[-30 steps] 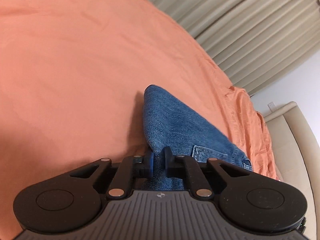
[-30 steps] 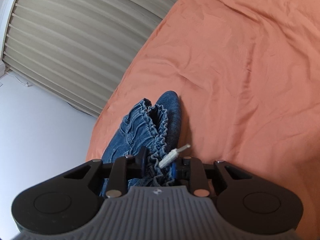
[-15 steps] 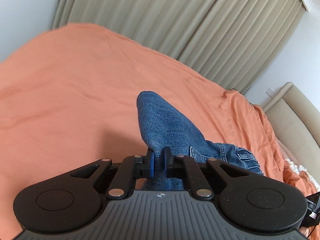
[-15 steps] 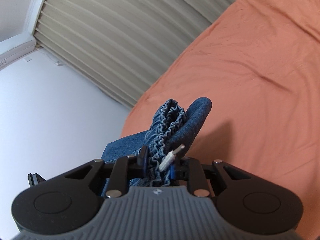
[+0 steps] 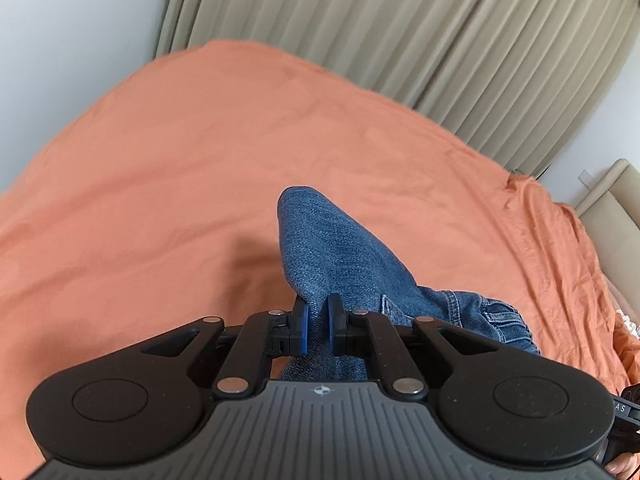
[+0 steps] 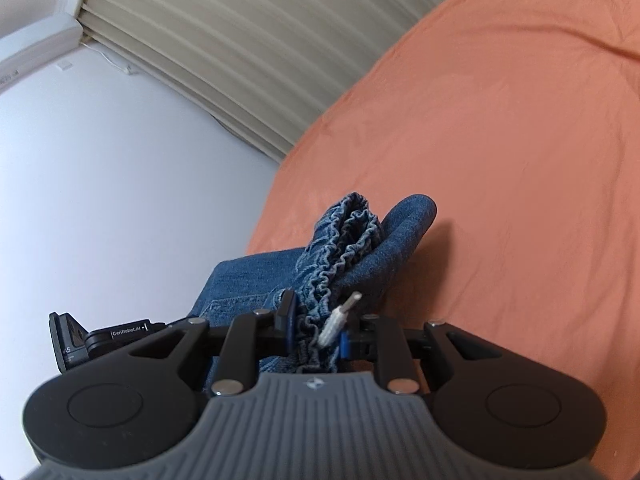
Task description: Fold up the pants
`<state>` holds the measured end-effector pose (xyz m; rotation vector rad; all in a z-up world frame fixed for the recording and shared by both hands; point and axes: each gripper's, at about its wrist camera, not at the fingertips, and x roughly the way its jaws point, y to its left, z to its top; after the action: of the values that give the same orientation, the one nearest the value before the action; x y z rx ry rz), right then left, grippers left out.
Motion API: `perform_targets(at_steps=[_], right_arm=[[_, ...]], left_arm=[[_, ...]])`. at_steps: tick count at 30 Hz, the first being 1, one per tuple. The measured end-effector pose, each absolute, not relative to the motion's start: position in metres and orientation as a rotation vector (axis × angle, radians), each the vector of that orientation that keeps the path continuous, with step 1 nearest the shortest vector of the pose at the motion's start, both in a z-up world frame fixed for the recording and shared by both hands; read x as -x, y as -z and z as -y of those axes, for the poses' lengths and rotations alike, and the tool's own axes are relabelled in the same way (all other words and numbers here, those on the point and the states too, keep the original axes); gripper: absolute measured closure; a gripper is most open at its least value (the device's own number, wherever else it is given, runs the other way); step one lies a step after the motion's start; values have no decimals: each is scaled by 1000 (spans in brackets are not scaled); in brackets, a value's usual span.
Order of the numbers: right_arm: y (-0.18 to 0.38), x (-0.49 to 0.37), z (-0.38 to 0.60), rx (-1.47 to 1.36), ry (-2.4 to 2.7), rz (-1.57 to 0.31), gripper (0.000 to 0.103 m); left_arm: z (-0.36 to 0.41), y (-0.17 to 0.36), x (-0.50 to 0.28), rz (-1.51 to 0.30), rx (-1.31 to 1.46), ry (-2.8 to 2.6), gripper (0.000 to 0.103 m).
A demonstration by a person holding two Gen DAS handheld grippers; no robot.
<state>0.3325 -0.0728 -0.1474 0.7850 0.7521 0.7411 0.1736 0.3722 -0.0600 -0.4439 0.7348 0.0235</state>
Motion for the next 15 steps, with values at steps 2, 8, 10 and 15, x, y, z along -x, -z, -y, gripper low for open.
perform_targets(at_steps=[2,8,10,15], right_arm=[[157,-331,68,-752,-731,-790,87],[194,-332,77,-771,-650,-866,87],[205,-332,74,-758,-627,-890,87],[213,-336,61,-729,-593,-904,87]], left_arm=[[-378,76,-173,-748,452,-33,94],[-397,111,-179,-776,483,-35,94],[-400,119,-181,-788,491,-33,94],[-402,133,-190,-817,486,-39,90]])
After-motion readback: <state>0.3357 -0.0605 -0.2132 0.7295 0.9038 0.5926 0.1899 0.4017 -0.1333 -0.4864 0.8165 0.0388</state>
